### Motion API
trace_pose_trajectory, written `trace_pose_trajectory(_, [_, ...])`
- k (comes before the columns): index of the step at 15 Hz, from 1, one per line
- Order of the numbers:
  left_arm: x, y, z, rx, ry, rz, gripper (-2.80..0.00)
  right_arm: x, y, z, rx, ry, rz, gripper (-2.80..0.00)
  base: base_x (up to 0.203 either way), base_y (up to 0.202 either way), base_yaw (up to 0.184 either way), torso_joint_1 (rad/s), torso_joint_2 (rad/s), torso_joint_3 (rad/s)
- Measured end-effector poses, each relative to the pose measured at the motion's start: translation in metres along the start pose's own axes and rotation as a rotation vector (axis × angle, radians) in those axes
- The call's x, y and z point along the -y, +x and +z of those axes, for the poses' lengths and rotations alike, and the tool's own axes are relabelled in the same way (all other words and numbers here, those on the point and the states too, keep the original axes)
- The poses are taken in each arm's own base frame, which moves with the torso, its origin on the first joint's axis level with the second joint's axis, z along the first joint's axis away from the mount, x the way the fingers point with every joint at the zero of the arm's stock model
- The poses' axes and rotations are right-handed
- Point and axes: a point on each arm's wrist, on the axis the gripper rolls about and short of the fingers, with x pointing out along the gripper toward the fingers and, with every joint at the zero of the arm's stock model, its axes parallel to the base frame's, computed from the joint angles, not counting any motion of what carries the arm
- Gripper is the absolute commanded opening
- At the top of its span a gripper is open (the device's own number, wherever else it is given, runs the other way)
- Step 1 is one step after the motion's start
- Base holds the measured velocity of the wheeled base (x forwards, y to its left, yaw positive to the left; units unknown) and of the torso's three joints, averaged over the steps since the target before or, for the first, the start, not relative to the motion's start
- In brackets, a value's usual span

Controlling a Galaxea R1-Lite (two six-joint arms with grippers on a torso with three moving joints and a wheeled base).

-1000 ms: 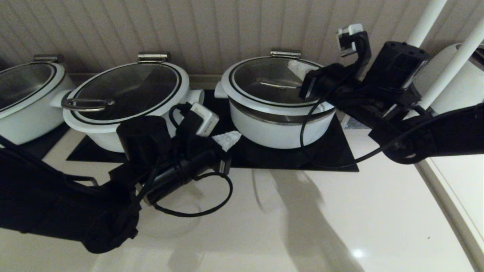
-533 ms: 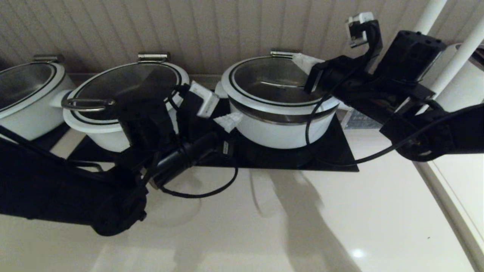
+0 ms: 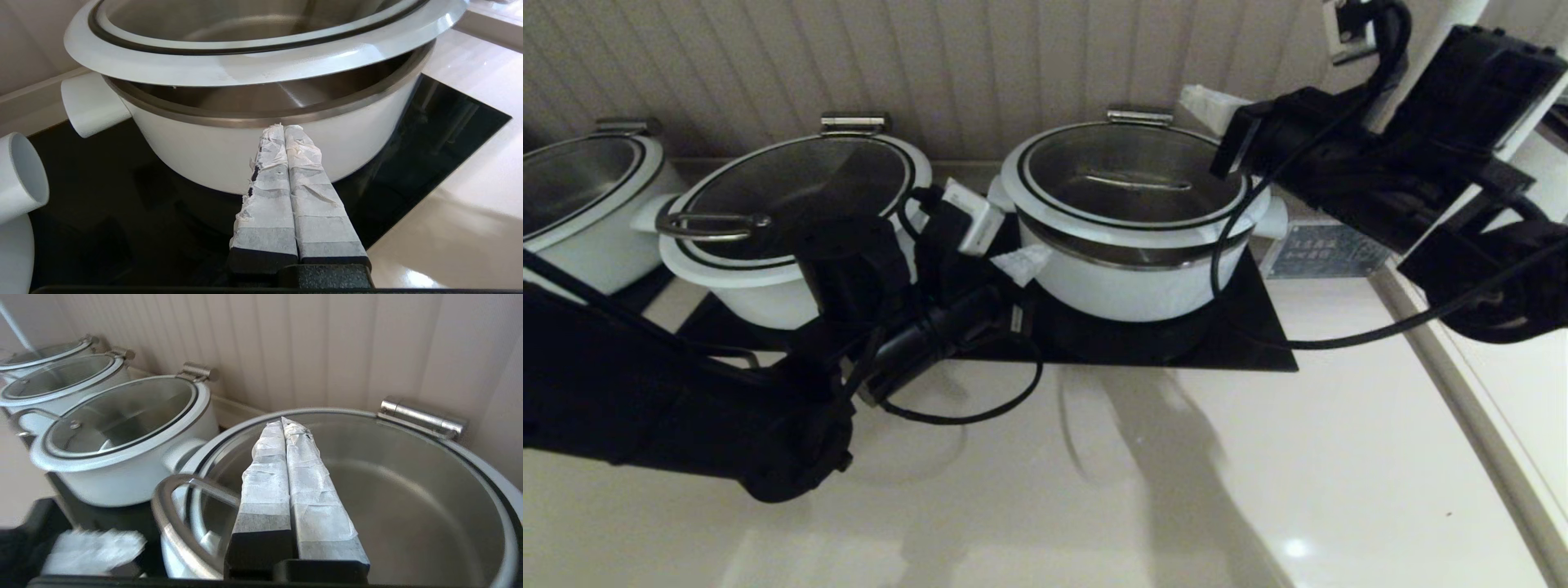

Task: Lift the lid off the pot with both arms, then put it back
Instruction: Hold the pot lid with the left arm

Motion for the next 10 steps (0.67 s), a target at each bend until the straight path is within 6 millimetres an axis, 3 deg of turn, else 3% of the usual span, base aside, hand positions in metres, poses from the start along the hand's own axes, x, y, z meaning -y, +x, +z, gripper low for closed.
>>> trace_pose_trajectory(4, [-0.002, 0.006, 0.007, 0.027, 0.003, 0.007, -2.80, -0.007, -0.019, 0.011, -0.028, 0.018, 0.036, -2.80, 0.000, 0.000, 0.000, 0.000, 0.00, 0.000])
trace_pose_trajectory(10, [-0.007, 0.020, 0.023, 0.059, 0.010, 0.012, -2.80, -0.040, -0.064, -0.015, -0.174, 0.072, 0.160, -2.80, 0.000, 0.000, 0.000, 0.000, 0.00, 0.000])
